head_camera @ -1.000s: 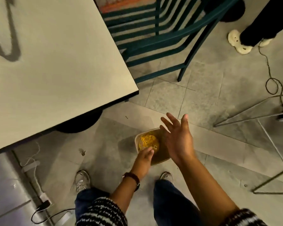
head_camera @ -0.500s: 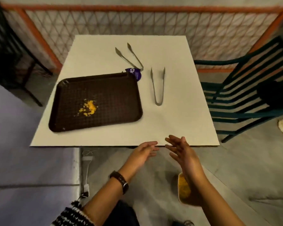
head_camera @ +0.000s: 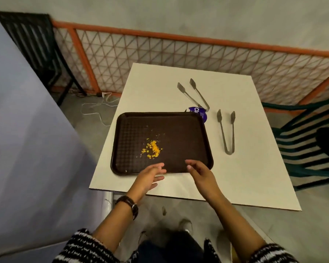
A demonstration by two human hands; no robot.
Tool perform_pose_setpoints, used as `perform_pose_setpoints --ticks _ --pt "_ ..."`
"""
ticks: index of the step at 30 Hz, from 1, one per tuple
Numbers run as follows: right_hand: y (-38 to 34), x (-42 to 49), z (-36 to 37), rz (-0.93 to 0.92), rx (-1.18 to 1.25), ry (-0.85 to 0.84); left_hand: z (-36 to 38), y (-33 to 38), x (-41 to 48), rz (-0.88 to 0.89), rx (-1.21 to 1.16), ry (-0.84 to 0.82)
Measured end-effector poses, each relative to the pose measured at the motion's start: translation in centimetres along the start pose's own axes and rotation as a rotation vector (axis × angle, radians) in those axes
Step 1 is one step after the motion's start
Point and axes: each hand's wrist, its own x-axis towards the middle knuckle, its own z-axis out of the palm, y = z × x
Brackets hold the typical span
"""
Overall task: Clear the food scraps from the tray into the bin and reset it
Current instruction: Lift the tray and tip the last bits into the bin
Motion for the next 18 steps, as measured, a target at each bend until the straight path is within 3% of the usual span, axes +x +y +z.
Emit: perform_pose_setpoints --ticks 8,15,18 --pt "-1.1 15.4 -1.0 -0.068 -0.224 -0.08 -1.5 -1.7 4.0 -0.257 -0.028 0.031" --pt "-1.6 29.7 -0.7 -0.241 -0.736 -0.234 -1.6 -2.1 7.6 -0.436 -0.105 0.134" --pt "-1.0 32.7 -0.4 -0.226 -0.929 -0.319 -2.0 -2.5 8.3 -0.456 -0.166 0.156"
